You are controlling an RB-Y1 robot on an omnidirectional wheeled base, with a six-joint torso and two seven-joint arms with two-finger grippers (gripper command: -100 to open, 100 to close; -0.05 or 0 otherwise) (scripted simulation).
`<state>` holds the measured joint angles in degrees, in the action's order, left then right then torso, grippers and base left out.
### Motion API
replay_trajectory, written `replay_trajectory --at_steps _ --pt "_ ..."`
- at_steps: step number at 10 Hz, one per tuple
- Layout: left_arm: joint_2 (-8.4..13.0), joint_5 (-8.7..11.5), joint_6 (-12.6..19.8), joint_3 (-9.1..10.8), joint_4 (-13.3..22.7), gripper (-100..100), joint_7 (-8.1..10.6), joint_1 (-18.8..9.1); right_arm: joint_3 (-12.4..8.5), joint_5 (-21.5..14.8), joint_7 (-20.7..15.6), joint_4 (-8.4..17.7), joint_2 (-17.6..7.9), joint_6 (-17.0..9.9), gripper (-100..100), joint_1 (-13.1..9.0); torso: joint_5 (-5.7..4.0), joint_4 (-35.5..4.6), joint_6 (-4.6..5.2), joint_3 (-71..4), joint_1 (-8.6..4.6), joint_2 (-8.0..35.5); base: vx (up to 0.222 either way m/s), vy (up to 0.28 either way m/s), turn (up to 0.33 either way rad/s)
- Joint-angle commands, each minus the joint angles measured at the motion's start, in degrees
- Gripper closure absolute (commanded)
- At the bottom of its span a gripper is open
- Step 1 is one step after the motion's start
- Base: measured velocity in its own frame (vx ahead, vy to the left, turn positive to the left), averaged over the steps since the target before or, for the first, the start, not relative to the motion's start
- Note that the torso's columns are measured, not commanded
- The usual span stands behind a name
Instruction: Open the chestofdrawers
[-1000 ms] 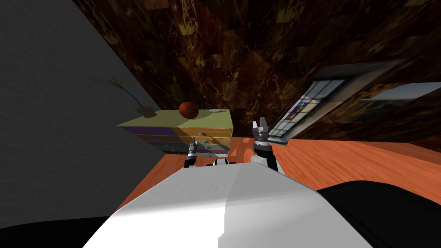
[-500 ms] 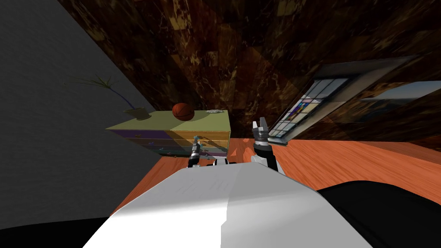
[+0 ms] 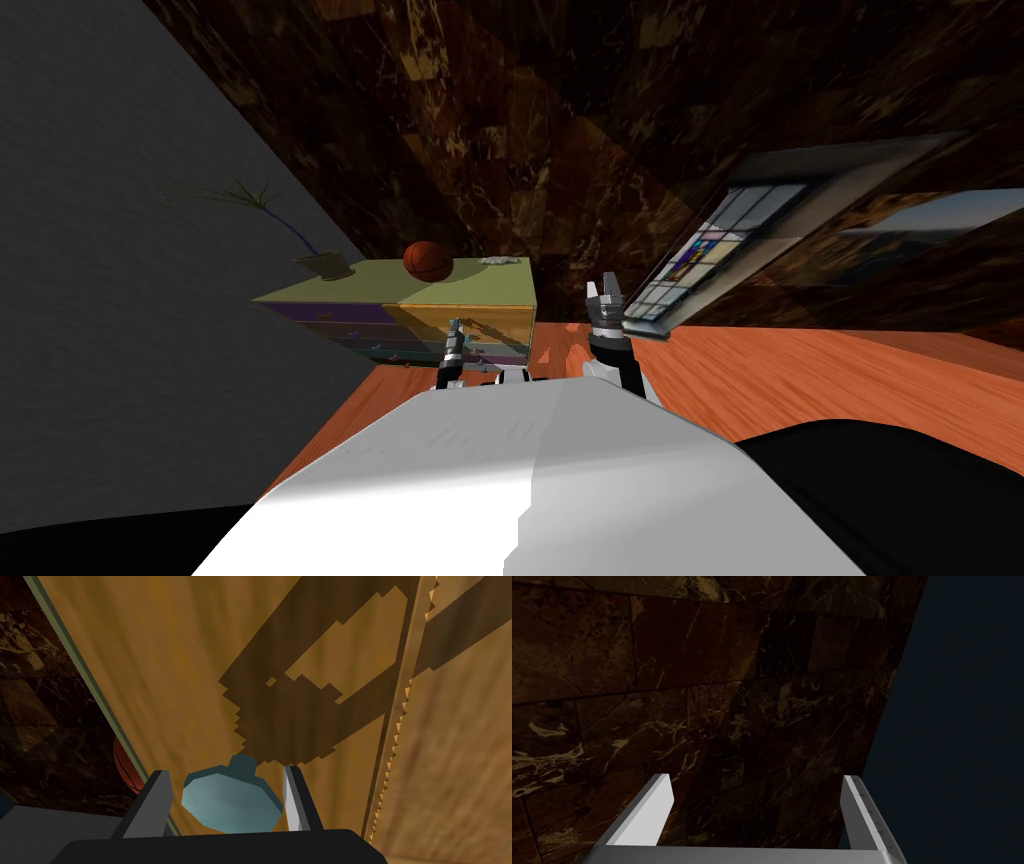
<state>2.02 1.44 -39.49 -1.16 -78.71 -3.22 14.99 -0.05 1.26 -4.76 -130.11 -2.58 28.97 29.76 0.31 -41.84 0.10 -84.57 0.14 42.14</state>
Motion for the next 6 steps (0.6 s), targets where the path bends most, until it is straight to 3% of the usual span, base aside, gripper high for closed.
replay_trajectory --at_steps 1,6 --pt "-0.15 -0.03 -1.03 -0.03 0.78 100 -0.08 0.16 0.00 0.00 0.00 0.00 0.00 0.00 0 0.00 0.02 0.07 0.07 -0.15 -0.03 -0.25 -0.035 0.002 0.006" --pt "1.31 0.24 4.34 0.48 -0.51 100 0.90 -1.11 0.00 0.00 0.00 0.00 0.00 0.00 0 -0.01 -0.16 -0.22 -0.11 -0.03 0.02 0.05 -0.135 0.002 0.000"
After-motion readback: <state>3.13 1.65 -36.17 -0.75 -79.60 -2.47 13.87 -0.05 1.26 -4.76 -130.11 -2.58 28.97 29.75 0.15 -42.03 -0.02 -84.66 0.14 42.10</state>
